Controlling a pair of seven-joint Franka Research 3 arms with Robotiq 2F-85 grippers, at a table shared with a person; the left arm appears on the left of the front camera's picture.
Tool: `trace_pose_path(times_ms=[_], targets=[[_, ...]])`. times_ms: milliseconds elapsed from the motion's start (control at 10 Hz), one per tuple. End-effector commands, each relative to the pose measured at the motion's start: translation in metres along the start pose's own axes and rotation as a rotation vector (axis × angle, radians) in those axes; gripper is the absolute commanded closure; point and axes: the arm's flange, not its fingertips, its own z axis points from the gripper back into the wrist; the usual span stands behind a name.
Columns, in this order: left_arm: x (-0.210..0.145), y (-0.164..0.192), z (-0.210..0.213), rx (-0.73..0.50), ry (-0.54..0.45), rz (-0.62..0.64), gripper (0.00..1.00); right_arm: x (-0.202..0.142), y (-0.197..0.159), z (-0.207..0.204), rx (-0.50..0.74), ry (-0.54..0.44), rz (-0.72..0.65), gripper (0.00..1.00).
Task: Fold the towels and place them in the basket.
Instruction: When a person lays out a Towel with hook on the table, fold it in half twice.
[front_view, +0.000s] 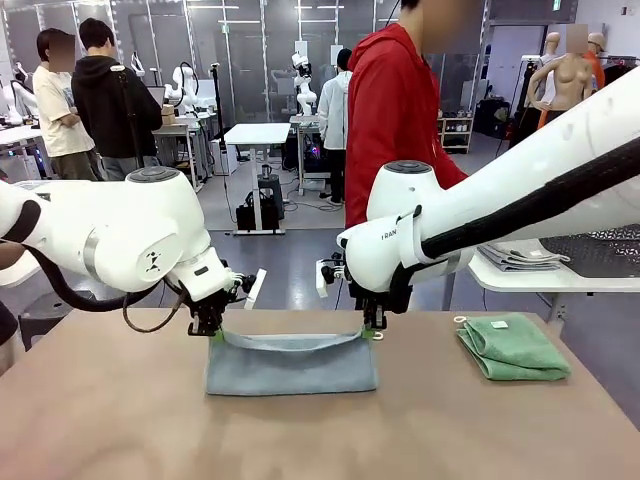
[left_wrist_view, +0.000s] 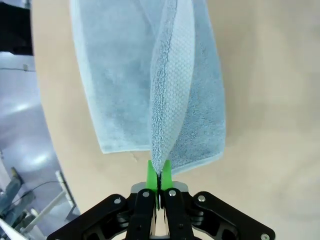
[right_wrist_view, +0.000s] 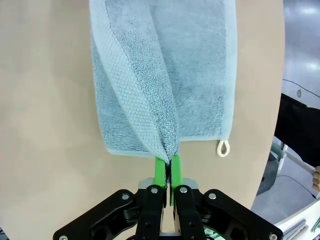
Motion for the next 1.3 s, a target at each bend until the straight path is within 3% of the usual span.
trace_pose_path(times_ms=[0,500,1200], targets=[[-0.001,0.021,-0.003,-0.041,-0.027,-0.003,0.97,0.000,-0.018,-0.009,0.029,-0.030,0.016,0.95],[-0.014,0.069,-0.039,-0.066,-0.019,0.008,0.97,-0.008,-0.053,-0.034,-0.004,-0.014,-0.011,0.95],[-0.027,0.092,-0.083,-0.114,-0.008,-0.001,0.97,-0.016,-0.076,-0.065,0.024,-0.067,-0.042,0.95]])
